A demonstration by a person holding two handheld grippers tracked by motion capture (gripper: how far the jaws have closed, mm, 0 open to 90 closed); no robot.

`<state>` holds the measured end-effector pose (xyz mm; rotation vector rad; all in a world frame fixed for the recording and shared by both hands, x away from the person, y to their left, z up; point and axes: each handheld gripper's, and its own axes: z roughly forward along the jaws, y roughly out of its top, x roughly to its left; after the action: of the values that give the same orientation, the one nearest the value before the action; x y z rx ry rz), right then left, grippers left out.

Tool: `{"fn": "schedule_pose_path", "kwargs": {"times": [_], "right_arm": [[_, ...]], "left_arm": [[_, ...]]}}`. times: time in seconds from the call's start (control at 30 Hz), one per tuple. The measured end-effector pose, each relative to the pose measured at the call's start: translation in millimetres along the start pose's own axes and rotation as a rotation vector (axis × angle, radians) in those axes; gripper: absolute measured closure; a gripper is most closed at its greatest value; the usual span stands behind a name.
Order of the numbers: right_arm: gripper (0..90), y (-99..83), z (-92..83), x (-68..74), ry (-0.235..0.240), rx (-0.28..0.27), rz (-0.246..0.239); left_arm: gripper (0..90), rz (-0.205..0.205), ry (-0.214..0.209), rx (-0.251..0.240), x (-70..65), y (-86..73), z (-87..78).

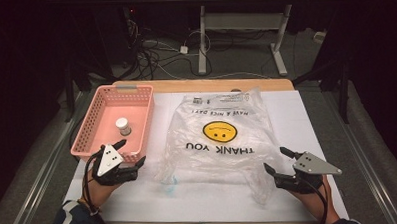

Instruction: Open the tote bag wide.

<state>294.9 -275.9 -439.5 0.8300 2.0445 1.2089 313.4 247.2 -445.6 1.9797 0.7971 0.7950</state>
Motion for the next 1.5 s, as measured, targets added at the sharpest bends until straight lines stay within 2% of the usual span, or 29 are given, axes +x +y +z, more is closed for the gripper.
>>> {"fn": "schedule_pose_path", "kwargs": {"times": [0.23, 0.33, 0.47, 0.57, 0.73, 0.77, 0.83, 0.87, 0.93, 0.97, 1.0, 1.03, 1.1, 1.13, 1.2, 1.23, 1.33, 1.37, 1.43, 1.47, 1.5], "right_arm": [[27.5, 2.3, 4.4, -4.8, 0.001, -0.002, -0.001], [28.6, 5.9, 11.7, -10.5, 0.001, 0.003, -0.003], [29.9, 8.5, 16.1, -17.5, -0.031, 0.020, -0.001], [33.1, 11.8, 17.0, -28.3, -0.061, 0.039, -0.002], [38.5, 24.9, 28.3, -55.5, -0.108, 0.049, -0.003], [38.5, 24.9, 28.3, -55.5, -0.108, 0.049, -0.003], [41.1, 33.4, 39.3, -68.6, -0.119, 0.060, -0.009], [41.6, 43.6, 54.4, -81.4, -0.118, 0.068, -0.007], [42.1, 55.7, 74.3, -92.3, -0.108, 0.109, -0.015], [42.1, 55.7, 74.3, -92.3, -0.108, 0.109, -0.015], [41.7, 67.5, 95.3, -102.4, -0.116, 0.139, -0.038], [39.5, 72.9, 107.1, -108.7, -0.111, 0.170, -0.030], [38.6, 79.1, 128.2, -120.1, -0.138, 0.201, -0.013], [37.7, 80.5, 137.8, -125.9, -0.145, 0.217, 0.010], [35.8, 80.1, 156.8, -138.3, -0.126, 0.241, 0.076], [35.8, 79.0, 165.3, -142.4, -0.135, 0.261, 0.089], [32.7, 72.4, 185.1, -148.4, -0.132, 0.293, 0.118], [33.3, 70.6, 188.7, -150.0, -0.128, 0.289, 0.135], [37.6, 67.0, 192.6, -154.6, -0.122, 0.246, 0.208], [41.4, 64.8, 195.0, -156.5, -0.129, 0.235, 0.237], [44.5, 62.2, 197.9, -157.5, -0.135, 0.235, 0.245]], "left_arm": [[17.6, -0.016, 0.003, 0.003, 2.8, 0.4, 3.8], [17.7, -0.015, 0.002, 0.014, 3.0, -1.8, 4.4], [17.6, -0.018, -0.003, 0.017, 2.2, -2.6, 4.1], [17.7, 0.023, 0.004, 0.001, 2.1, 1.8, 5.9], [18.0, 0.020, -0.006, 0.010, 0.9, 0.4, 6.6], [18.0, 0.018, -0.008, 0.012, 0.8, -0.2, 6.7], [18.0, -0.004, -0.012, 0.018, 0.8, -1.0, 6.9], [18.0, -0.004, -0.012, 0.017, 0.8, -0.9, 6.8], [18.0, 0.014, -0.007, 0.008, 1.0, -0.9, 5.8], [18.0, 0.015, -0.008, 0.009, 0.4, -1.3, 4.9], [18.0, 0.016, -0.010, 0.010, -0.1, -1.7, 4.2], [18.0, 0.016, -0.011, 0.011, -0.3, -2.1, 3.7], [18.0, 0.015, -0.011, 0.013, -0.4, -2.7, 3.5], [18.0, 0.015, -0.012, 0.017, -0.5, -3.1, 3.4], [18.0, 0.007, -0.012, 0.017, -0.7, -3.8, 2.3], [18.0, -0.009, -0.017, 0.021, -1.2, -4.2, 1.5], [18.0, -0.008, -0.024, 0.027, -1.4, -5.1, 2.9], [18.1, -0.009, -0.026, 0.034, -1.7, -5.5, 4.0], [18.1, 0.007, -0.024, 0.035, -1.3, -6.3, 5.4], [18.1, -0.009, -0.028, 0.045, -2.5, -6.9, 5.2], [18.2, -0.009, -0.027, 0.046, -3.2, -7.2, 4.6]]}}
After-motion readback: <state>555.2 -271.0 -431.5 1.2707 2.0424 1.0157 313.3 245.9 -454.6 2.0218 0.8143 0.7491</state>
